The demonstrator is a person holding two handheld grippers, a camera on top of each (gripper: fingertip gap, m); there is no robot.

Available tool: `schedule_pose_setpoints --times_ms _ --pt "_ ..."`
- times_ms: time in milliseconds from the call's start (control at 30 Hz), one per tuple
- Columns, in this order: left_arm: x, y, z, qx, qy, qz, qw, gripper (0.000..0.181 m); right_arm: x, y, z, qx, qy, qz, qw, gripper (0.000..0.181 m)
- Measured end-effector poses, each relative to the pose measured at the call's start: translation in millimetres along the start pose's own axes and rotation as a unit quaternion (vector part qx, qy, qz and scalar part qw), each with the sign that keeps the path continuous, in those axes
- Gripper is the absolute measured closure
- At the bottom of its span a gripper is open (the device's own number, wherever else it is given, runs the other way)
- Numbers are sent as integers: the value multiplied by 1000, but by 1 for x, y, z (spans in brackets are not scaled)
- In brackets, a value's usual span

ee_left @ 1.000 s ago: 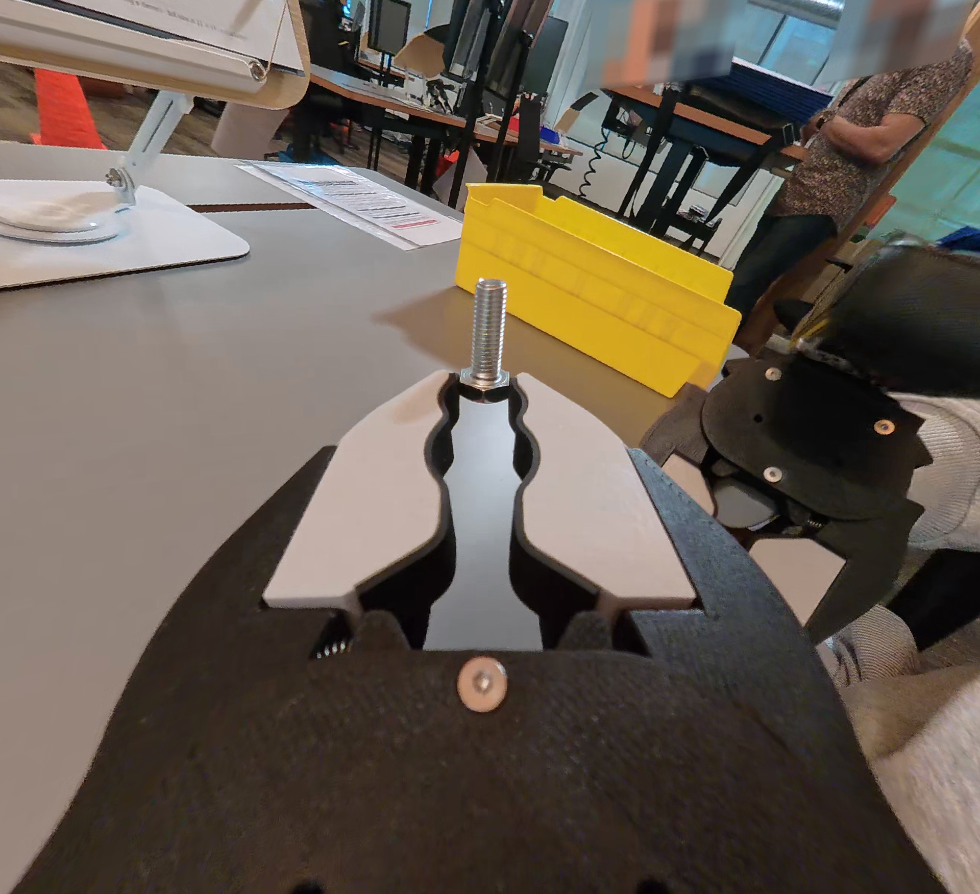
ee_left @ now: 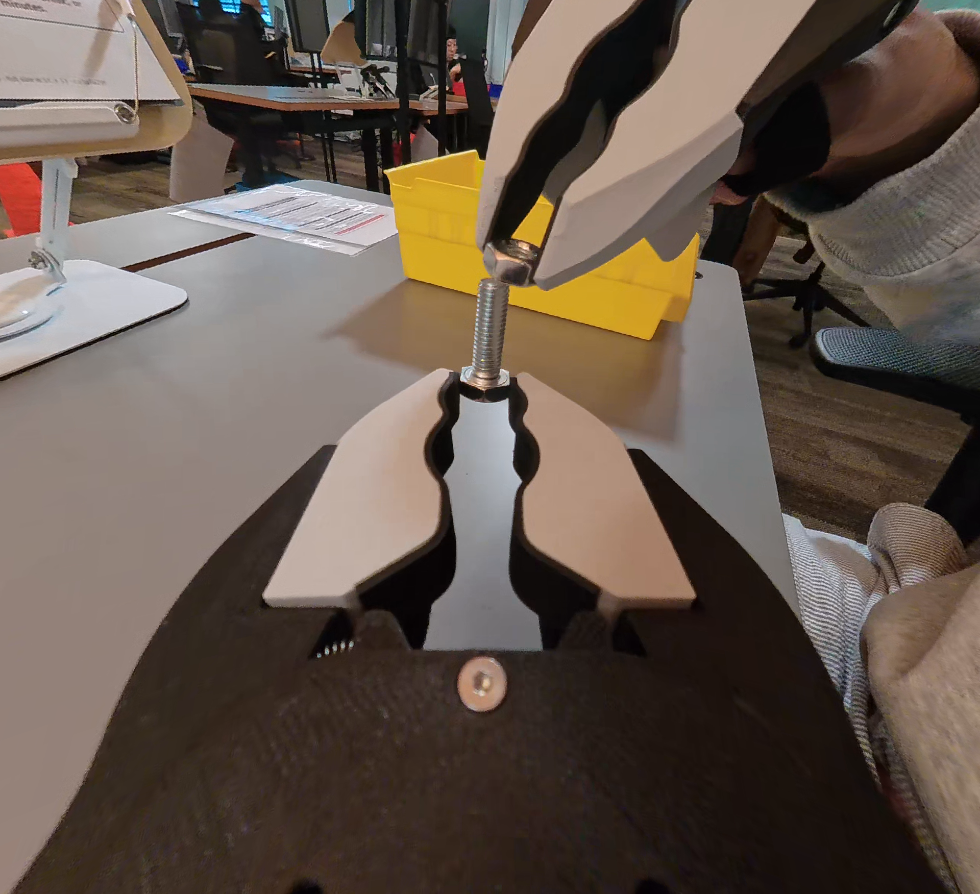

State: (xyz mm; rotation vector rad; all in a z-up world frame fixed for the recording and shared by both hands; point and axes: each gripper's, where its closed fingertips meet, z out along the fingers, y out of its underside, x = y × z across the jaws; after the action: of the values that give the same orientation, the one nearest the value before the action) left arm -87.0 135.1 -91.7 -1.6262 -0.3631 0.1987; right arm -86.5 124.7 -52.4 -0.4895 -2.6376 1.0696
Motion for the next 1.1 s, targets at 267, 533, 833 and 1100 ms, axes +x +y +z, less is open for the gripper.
schedule_pose_setpoints --times_ms 267,533,833,1100 --pt "7 0 2 -3 3 19 1000 163 -5 3 0 -43 -28 -3 999 164" --pt "8 0 3 -2 4 16 1000 163 -6 5 0 -67 -50 7 996 164" --pt "10 -7 1 26 19 -37 999 163 -5 0 -1 -51 -57 13 997 163" --pt "10 -8 1 30 16 -33 999 163 -5 -3 -2 -44 -60 15 997 164"
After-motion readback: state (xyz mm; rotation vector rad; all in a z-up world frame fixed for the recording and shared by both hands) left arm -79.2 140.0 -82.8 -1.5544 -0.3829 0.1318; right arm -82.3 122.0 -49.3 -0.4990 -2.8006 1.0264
